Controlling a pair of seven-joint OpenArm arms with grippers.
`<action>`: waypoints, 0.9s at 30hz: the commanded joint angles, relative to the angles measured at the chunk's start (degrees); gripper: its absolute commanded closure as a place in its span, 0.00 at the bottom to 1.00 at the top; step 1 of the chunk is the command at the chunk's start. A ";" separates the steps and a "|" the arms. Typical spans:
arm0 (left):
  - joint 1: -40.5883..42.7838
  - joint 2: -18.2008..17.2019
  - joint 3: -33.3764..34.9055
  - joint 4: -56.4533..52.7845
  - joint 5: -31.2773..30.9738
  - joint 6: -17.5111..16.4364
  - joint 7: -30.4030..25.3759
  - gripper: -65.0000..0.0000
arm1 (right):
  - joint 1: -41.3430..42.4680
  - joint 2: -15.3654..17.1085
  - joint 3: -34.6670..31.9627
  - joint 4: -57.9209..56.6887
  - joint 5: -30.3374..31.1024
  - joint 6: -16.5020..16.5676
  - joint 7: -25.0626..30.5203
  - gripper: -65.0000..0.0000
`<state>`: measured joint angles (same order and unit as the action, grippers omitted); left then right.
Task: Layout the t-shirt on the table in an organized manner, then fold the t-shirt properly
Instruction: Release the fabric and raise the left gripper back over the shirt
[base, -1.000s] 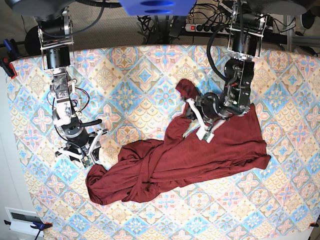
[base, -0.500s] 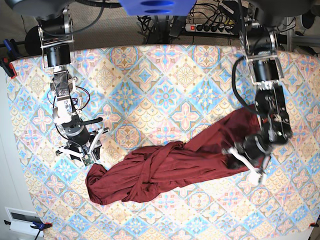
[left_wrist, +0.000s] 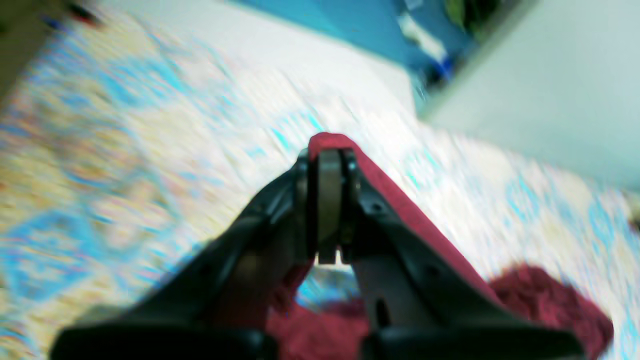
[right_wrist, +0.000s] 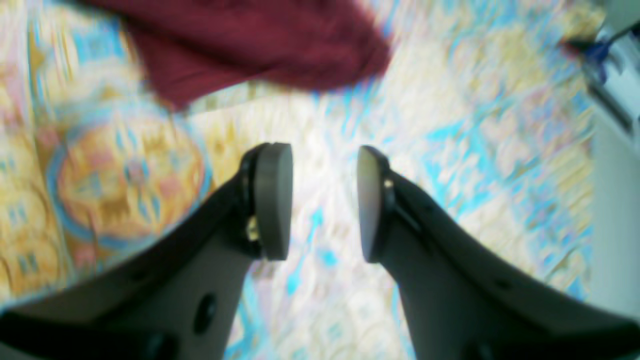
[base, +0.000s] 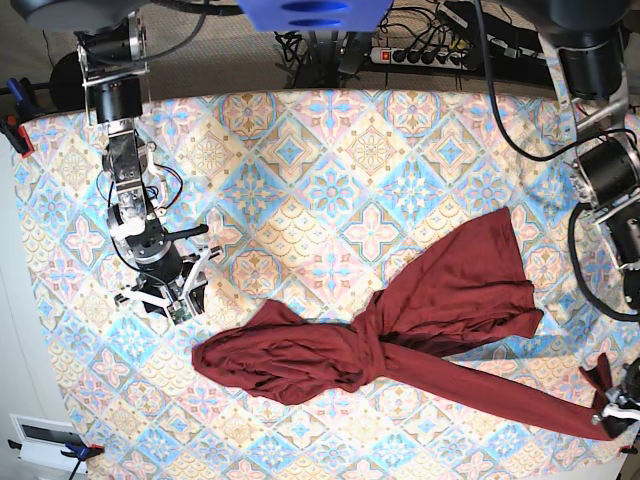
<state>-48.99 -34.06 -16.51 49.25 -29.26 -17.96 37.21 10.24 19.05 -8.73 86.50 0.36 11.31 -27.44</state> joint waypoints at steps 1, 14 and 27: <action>-1.86 -1.32 -0.23 0.72 0.46 1.03 -2.27 0.99 | 1.06 0.51 0.34 1.19 0.12 -0.37 1.02 0.69; 18.18 0.79 5.22 15.67 5.56 7.10 2.13 0.53 | 1.06 0.42 0.07 1.28 0.12 -0.28 1.02 0.68; 42.79 6.42 9.52 41.34 1.96 7.10 11.62 0.53 | 1.06 0.34 -1.69 1.28 0.12 2.36 1.02 0.68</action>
<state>-5.17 -26.98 -6.70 89.78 -26.87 -10.63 49.71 10.04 19.09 -10.61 86.67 0.19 13.69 -27.86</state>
